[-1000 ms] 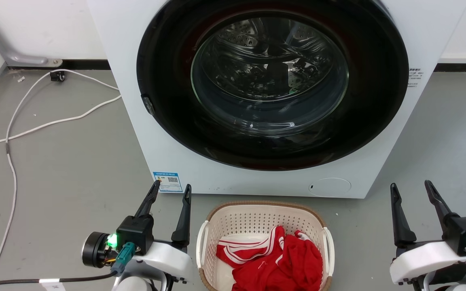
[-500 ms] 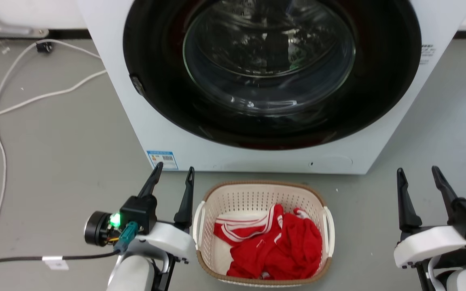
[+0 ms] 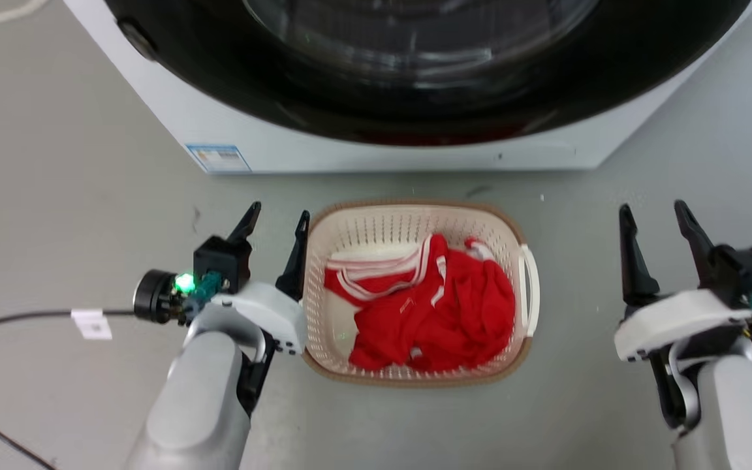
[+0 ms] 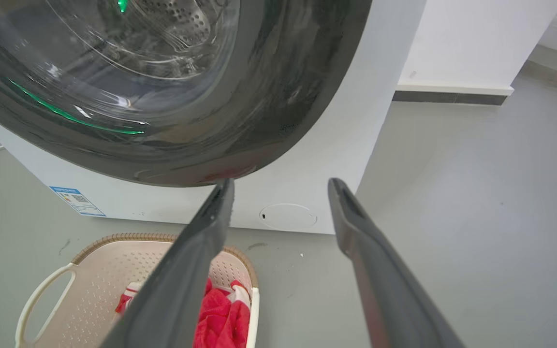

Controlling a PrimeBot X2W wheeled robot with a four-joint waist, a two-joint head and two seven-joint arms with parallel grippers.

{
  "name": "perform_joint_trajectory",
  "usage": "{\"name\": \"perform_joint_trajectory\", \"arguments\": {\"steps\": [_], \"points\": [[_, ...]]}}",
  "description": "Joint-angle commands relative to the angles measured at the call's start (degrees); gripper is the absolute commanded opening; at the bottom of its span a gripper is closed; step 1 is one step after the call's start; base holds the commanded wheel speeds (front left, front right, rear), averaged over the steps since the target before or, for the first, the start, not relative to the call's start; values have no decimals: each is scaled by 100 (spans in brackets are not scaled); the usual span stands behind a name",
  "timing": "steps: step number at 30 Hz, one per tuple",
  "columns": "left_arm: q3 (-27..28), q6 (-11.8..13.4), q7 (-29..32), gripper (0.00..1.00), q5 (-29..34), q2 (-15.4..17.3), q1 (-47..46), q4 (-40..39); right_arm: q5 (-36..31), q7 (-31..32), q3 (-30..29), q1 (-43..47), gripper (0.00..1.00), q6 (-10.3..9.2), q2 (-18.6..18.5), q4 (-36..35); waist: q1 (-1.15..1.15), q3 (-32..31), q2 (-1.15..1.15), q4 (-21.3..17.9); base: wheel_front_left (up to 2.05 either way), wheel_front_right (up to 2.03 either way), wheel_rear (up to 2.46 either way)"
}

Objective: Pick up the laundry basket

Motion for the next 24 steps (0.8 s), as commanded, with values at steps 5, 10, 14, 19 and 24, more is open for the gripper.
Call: {"name": "perform_joint_trajectory", "arguments": {"steps": [5,10,14,19,24], "points": [[-42,-102,81,100,-219,122,-654,867,90,-85,192,-574,100,-4,-40,662,-1,833,0,-193,0,0,0],[-109,-141,250,100,-440,213,-1159,1613,173,-179,402,-1062,100,-4,-61,1362,-1,1278,0,-250,0,0,0],[-204,-157,376,100,-644,301,-1523,2120,237,-225,618,-1451,100,-4,-52,1951,-1,1614,0,-310,0,0,0],[-532,-158,543,100,-1000,458,-1884,2558,396,-333,938,-1962,100,-4,-11,2692,-1,1987,0,-397,0,0,0],[-831,-160,776,100,-1429,648,-2174,2833,555,-332,1251,-2451,100,-4,24,3477,-1,2286,0,-481,0,0,0]]}}
